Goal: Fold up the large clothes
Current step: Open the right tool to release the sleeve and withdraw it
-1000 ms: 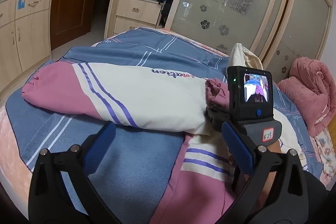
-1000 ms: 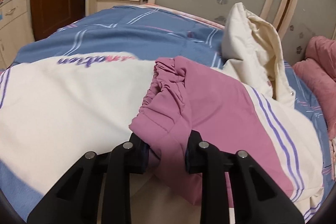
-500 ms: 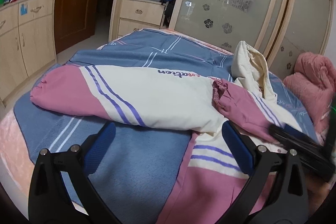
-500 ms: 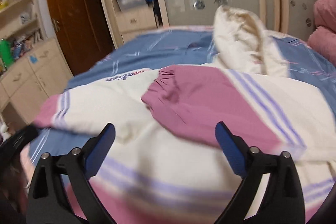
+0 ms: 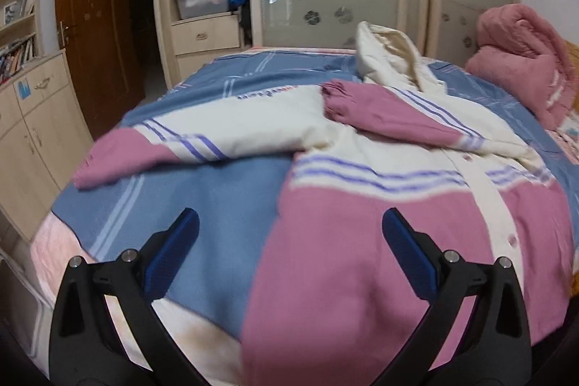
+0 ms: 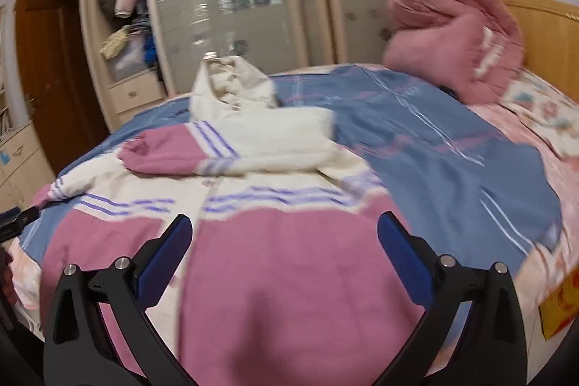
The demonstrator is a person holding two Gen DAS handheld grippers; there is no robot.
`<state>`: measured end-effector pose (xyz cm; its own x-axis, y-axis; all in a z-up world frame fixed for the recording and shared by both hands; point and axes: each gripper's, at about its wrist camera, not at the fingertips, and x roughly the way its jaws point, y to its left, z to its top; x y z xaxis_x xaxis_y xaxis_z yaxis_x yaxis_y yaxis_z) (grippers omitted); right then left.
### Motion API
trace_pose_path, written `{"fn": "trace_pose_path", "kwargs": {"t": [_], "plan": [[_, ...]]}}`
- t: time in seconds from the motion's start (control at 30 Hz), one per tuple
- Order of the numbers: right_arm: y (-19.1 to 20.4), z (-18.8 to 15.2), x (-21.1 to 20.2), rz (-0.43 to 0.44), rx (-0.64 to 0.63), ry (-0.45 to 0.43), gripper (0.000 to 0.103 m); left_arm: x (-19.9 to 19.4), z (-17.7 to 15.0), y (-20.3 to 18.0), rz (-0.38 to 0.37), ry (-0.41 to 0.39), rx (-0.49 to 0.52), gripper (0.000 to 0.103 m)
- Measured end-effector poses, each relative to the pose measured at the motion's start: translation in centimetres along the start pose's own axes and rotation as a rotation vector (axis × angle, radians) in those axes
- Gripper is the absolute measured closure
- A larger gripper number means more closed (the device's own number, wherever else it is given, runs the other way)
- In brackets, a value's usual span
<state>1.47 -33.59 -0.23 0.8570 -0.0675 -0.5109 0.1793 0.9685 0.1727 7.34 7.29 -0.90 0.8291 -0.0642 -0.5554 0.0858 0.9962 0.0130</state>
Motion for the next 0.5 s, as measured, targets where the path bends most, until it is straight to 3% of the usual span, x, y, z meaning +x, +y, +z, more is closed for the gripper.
{"fn": "trace_pose_path", "kwargs": {"t": [0.17, 0.5], "plan": [[-0.5, -0.9, -0.3, 0.014, -0.012, 0.001, 0.001, -0.3, -3.4, -0.4, 0.001, -0.007, -0.024, 0.002], [-0.4, -1.7, -0.8, 0.039, -0.025, 0.013, 0.001, 0.0, -3.5, -0.9, 0.015, -0.015, -0.026, 0.002]]}}
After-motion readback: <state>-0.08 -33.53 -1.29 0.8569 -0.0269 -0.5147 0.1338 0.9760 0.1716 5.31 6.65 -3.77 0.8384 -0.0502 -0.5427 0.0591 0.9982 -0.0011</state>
